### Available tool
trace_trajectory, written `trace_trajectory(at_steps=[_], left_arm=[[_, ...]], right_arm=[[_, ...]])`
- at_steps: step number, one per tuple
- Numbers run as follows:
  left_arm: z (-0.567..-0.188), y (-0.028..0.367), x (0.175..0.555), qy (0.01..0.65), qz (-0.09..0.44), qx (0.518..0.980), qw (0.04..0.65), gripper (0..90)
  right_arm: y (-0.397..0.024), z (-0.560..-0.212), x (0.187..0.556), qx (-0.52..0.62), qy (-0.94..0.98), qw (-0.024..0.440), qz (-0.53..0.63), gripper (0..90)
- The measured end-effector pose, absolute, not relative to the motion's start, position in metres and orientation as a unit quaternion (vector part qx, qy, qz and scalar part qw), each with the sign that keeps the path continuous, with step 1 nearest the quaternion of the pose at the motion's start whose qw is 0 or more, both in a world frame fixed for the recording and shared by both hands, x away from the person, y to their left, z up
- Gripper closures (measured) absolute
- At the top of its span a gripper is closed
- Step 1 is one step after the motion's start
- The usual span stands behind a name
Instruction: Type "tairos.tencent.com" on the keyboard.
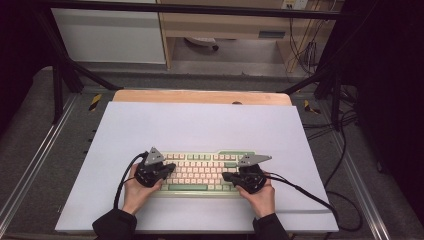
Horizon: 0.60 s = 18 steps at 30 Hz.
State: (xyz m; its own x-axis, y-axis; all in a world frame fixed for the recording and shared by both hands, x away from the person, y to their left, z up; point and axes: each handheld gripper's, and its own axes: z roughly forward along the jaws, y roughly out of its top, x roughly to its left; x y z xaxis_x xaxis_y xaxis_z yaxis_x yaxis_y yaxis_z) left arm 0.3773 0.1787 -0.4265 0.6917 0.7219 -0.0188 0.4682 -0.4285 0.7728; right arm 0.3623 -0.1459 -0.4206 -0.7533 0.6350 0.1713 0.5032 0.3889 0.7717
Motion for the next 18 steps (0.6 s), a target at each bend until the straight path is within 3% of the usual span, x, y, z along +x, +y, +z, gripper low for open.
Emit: trace_trajectory(at_steps=[18], left_arm=[[-0.421, 0.196, 0.364, 0.356, 0.157, 0.825, 0.409, 89.7]], right_arm=[[-0.14, -0.419, 0.361, 0.34, 0.827, 0.073, 0.442, 90.0]])
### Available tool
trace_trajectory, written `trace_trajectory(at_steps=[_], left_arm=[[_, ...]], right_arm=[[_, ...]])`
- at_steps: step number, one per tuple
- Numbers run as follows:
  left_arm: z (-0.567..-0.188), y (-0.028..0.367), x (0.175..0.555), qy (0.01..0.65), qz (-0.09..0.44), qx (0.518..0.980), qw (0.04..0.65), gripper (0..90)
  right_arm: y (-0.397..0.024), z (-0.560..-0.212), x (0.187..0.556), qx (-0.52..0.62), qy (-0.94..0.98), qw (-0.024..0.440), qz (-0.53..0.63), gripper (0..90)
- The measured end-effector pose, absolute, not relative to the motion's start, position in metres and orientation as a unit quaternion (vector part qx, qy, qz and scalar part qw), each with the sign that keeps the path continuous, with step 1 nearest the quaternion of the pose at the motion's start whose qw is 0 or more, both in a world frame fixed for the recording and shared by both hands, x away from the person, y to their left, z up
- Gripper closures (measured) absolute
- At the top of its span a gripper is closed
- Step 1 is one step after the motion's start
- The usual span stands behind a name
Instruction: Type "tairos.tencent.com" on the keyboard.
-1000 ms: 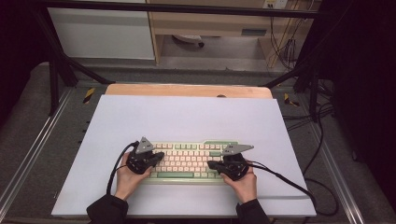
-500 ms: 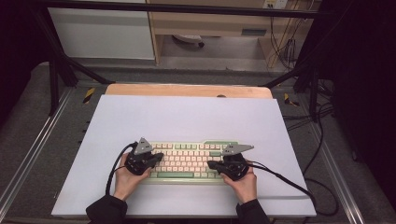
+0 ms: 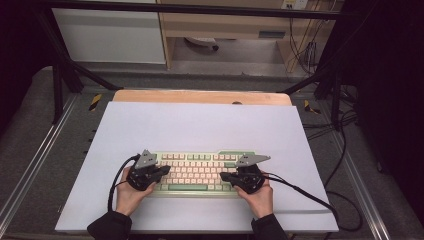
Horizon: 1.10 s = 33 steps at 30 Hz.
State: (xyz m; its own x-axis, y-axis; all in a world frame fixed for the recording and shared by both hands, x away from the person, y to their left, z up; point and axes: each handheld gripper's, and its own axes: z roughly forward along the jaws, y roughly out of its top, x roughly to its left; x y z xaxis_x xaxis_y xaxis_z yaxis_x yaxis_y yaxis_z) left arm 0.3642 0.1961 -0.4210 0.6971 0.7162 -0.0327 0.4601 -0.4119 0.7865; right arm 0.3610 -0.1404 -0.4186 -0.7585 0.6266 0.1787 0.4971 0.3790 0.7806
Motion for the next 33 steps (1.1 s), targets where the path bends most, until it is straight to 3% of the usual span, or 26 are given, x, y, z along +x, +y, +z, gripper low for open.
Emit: trace_trajectory(at_steps=[33], left_arm=[[-0.422, 0.213, 0.353, 0.357, 0.152, 0.822, 0.417, 89.7]], right_arm=[[-0.084, -0.418, 0.365, 0.311, 0.838, 0.06, 0.444, 90.0]])
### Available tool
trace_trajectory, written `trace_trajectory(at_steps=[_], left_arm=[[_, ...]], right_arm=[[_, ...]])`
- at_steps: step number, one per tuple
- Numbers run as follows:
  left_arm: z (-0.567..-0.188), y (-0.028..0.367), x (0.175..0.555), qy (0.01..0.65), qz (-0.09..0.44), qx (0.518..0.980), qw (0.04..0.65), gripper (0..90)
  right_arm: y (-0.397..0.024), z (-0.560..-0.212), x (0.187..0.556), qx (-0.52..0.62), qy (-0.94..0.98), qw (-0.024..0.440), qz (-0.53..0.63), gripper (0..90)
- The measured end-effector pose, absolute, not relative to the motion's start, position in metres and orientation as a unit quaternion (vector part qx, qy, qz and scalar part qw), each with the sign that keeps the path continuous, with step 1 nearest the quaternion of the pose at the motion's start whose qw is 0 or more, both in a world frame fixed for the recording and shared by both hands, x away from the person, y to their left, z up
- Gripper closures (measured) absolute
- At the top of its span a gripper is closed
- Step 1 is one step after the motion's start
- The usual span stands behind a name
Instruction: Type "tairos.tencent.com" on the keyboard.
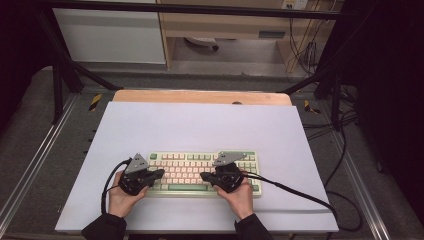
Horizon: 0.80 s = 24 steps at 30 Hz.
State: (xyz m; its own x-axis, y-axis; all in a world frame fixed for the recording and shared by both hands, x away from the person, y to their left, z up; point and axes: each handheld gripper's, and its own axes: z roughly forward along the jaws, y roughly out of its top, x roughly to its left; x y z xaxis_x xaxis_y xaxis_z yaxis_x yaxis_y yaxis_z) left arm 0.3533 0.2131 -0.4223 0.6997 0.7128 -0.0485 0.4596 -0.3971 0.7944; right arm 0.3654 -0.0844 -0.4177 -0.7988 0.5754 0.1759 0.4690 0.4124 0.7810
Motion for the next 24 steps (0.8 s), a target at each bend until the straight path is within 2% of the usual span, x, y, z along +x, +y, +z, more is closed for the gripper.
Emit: trace_trajectory(at_steps=[24], left_arm=[[-0.423, 0.213, 0.354, 0.357, 0.15, 0.822, 0.417, 89.7]], right_arm=[[-0.059, -0.432, 0.371, 0.31, 0.844, 0.045, 0.436, 90.0]])
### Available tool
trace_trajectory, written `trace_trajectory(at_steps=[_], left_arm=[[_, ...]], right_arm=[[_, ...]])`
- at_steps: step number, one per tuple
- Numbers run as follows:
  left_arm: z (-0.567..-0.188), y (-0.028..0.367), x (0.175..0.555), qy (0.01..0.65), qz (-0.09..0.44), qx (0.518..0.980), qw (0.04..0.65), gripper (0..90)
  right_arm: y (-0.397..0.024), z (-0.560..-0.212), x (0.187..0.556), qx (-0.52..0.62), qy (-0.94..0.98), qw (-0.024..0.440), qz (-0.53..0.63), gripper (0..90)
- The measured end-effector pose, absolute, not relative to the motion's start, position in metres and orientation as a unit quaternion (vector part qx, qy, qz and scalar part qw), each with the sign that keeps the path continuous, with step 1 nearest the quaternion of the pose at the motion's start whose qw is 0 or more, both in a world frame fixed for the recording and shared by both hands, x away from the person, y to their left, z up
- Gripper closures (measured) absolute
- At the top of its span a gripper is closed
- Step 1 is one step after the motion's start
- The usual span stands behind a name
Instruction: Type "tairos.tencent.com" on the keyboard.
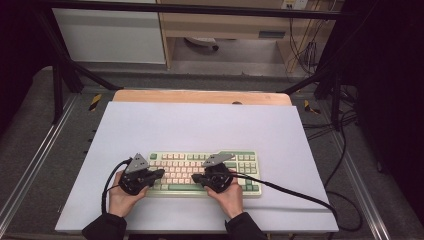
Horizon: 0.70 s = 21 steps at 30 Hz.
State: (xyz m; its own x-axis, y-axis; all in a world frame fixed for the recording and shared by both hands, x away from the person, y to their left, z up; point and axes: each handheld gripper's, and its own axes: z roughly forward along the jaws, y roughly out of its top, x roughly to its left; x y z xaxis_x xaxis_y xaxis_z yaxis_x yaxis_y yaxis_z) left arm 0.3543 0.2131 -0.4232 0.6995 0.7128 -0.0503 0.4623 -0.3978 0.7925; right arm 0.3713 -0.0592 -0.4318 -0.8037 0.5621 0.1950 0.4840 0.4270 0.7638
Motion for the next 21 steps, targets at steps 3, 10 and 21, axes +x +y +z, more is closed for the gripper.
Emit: trace_trajectory(at_steps=[3, 10, 21], left_arm=[[-0.4232, 0.213, 0.3542, 0.357, 0.151, 0.823, 0.416, 89.7], [-0.4231, 0.2128, 0.3541, 0.356, 0.151, 0.823, 0.416, 89.7], [-0.4231, 0.2127, 0.3541, 0.356, 0.151, 0.823, 0.416, 89.7]], right_arm=[[-0.0589, -0.4326, 0.3712, 0.309, 0.845, 0.044, 0.435, 90.0], [-0.0581, -0.4347, 0.3709, 0.308, 0.845, 0.041, 0.435, 90.0], [-0.06, -0.4311, 0.3693, 0.303, 0.845, 0.046, 0.437, 90.0]])
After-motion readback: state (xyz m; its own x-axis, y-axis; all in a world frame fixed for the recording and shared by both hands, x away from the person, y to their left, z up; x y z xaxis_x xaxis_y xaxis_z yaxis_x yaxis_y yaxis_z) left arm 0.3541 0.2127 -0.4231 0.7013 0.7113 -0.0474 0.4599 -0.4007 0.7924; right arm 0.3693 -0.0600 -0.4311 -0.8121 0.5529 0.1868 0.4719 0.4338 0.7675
